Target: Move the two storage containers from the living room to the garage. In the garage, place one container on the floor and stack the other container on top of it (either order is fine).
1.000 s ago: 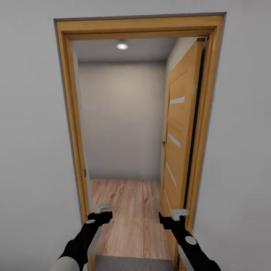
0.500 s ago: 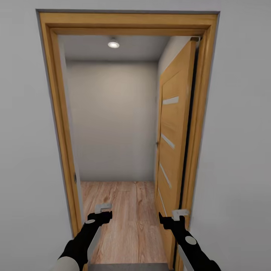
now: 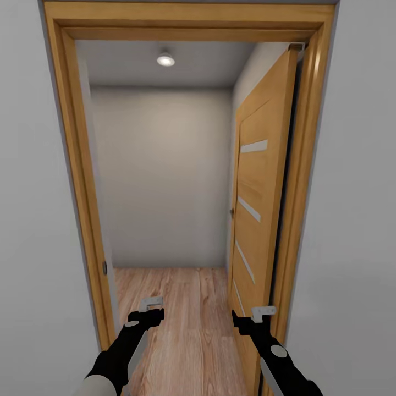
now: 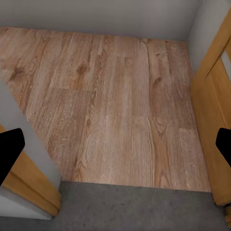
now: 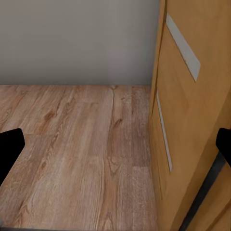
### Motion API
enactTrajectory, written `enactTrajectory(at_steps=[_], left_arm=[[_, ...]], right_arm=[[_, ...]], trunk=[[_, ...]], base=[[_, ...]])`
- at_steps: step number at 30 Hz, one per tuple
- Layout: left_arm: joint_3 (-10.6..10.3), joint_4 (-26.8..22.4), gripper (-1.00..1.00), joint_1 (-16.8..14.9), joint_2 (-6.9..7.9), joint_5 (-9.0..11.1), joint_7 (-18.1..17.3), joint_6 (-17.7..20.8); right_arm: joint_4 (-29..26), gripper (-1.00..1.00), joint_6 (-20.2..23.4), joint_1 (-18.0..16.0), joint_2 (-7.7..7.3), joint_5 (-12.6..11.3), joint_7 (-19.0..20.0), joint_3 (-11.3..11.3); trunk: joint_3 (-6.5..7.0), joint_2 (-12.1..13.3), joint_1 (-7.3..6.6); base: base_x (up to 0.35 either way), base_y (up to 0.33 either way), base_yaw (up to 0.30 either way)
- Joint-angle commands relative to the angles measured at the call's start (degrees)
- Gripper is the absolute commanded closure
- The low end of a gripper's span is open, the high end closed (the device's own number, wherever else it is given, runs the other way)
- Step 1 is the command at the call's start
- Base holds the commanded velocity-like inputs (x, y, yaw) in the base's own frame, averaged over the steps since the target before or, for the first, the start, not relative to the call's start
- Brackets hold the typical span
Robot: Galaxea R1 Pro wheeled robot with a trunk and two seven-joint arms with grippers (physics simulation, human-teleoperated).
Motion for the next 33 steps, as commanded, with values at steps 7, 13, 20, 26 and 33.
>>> enactTrajectory(at_steps=[7,13,20,26,33], left_arm=[[0.19,-0.09,-1.0,0.0,-0.06,-0.18,0.06,0.3],[0.19,-0.09,-1.0,0.0,-0.06,-0.18,0.1,0.3],[0.19,-0.09,-1.0,0.0,-0.01,-0.18,0.04,0.3],[0.19,-0.09,-1.0,0.0,-0.06,-0.18,0.01,0.3],[0.19,-0.09,-1.0,0.0,-0.06,-0.18,0.01,0.3]], right_arm=[[0.0,-1.0,-0.06,-0.02,-0.04,-0.59,-0.29,0.22],[0.01,-1.0,-0.05,-0.02,-0.04,-0.59,-0.28,0.22],[0.15,-1.0,-0.05,-0.02,-0.04,-0.59,-0.28,0.28],[0.32,-1.0,-0.13,-0.02,-0.04,-0.59,-0.36,0.29],[0.34,-1.0,-0.14,-0.02,-0.04,-0.59,-0.46,0.29]], trunk=[[-0.03,-0.05,0.02],[-0.03,-0.05,0.02],[-0.03,-0.05,0.02],[-0.03,-0.05,0.02],[-0.03,-0.05,0.02]], base=[[0.1,0.0,0.0],[0.305,0.0,0.0],[0.316,0.0,0.0],[0.071,0.0,0.0],[0.003,0.0,0.0]])
